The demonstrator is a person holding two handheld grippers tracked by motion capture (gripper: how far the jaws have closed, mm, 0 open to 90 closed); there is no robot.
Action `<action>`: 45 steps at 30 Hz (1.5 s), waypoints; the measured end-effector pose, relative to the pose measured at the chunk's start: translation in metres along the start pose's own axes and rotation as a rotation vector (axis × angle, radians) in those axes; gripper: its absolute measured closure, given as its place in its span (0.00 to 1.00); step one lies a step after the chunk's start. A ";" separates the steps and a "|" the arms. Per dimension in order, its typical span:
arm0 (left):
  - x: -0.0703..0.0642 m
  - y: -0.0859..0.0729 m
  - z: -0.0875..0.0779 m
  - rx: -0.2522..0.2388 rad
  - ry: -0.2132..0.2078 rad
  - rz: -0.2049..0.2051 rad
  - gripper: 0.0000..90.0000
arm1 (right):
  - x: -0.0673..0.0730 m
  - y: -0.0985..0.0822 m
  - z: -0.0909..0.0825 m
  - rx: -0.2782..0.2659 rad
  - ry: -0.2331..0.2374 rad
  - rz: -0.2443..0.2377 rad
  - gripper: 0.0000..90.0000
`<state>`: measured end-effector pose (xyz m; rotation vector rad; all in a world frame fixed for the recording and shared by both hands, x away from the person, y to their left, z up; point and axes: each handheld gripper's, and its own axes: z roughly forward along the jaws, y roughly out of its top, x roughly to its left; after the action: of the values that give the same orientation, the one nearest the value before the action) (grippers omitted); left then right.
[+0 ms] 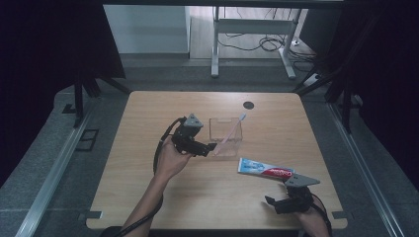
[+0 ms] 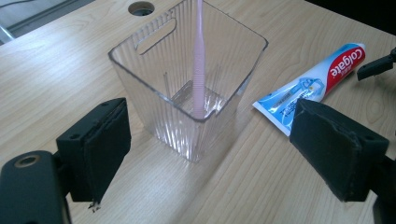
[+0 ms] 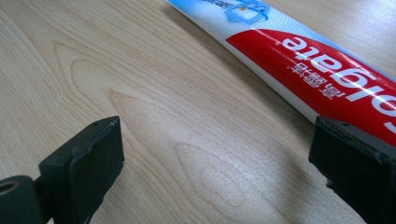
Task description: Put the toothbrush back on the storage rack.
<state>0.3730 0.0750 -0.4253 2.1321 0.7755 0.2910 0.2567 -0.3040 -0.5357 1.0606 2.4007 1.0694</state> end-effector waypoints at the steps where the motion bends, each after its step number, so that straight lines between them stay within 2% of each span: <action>1: 0.000 -0.001 -0.002 -0.003 0.002 -0.002 0.14 | 0.000 0.000 0.000 0.000 0.000 0.000 0.04; 17: 0.007 -0.027 -0.020 -0.013 -0.016 -0.049 0.14 | 0.000 0.000 0.000 -0.002 -0.004 -0.002 0.04; 30: 0.006 -0.047 -0.039 0.011 0.028 -0.028 0.14 | 0.001 0.000 0.000 0.002 -0.004 -0.004 0.04; 37: 0.008 -0.059 -0.049 -0.011 0.039 -0.056 0.14 | 0.001 0.000 0.000 0.002 -0.009 -0.003 0.04; 41: 0.008 -0.067 -0.051 -0.011 0.038 -0.068 0.14 | 0.002 0.000 0.000 0.003 -0.008 -0.004 0.04; 45: 0.006 -0.076 -0.051 -0.004 0.058 -0.073 0.14 | 0.002 0.000 0.000 0.003 -0.010 -0.003 0.04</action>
<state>0.3215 0.1464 -0.4521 2.0946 0.8836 0.3164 0.2554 -0.3024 -0.5352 1.0596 2.3962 1.0580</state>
